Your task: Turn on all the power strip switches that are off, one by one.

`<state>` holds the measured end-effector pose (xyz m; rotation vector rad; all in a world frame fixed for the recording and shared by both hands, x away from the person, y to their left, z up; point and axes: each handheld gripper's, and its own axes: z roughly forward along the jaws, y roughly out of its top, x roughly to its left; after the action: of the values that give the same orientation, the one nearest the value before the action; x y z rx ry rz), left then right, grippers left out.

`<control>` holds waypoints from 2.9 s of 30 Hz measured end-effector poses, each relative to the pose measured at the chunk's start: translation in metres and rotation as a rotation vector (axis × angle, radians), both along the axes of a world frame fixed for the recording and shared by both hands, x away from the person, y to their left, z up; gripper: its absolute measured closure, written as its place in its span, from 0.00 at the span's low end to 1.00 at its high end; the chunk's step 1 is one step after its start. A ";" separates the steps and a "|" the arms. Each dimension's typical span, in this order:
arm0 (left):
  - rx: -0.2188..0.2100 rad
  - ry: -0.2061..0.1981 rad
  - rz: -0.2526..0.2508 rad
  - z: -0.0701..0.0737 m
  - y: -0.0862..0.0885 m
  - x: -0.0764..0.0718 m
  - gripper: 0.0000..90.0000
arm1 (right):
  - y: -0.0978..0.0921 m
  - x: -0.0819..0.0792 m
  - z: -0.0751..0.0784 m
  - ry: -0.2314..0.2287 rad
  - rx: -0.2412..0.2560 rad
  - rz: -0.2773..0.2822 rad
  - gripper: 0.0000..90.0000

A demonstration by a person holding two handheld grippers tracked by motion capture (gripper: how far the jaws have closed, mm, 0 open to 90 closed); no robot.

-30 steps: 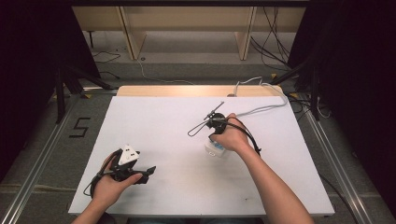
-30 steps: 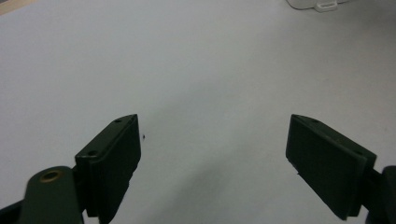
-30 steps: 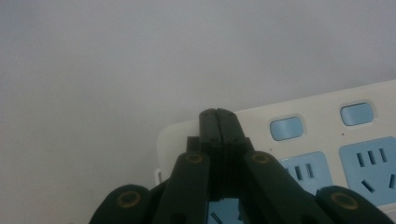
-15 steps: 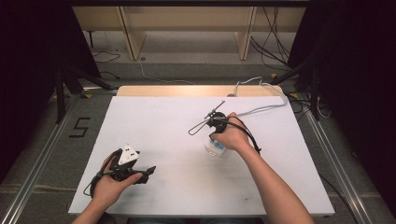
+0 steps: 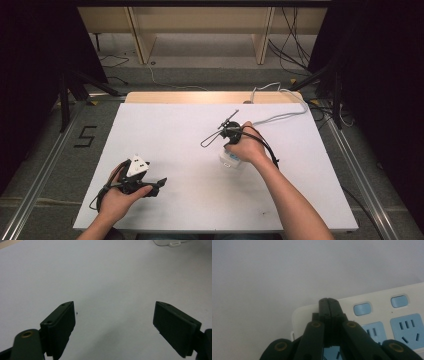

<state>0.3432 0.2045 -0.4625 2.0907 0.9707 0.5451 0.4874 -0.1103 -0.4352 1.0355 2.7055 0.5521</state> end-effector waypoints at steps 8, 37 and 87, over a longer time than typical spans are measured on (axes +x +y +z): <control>-0.003 0.003 0.004 0.000 0.000 0.000 0.20 | 0.000 -0.001 -0.001 -0.009 0.002 -0.004 1.00; -0.004 0.007 0.009 -0.001 0.001 0.001 0.20 | -0.012 -0.004 -0.003 -0.066 0.074 -0.043 1.00; -0.005 0.006 0.018 -0.001 0.002 0.001 0.20 | -0.081 -0.054 0.003 -0.173 0.241 -0.107 0.61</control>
<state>0.3445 0.2060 -0.4637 2.0826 0.9941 0.5447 0.4330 -0.1916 -0.4321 1.1235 2.4616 0.9199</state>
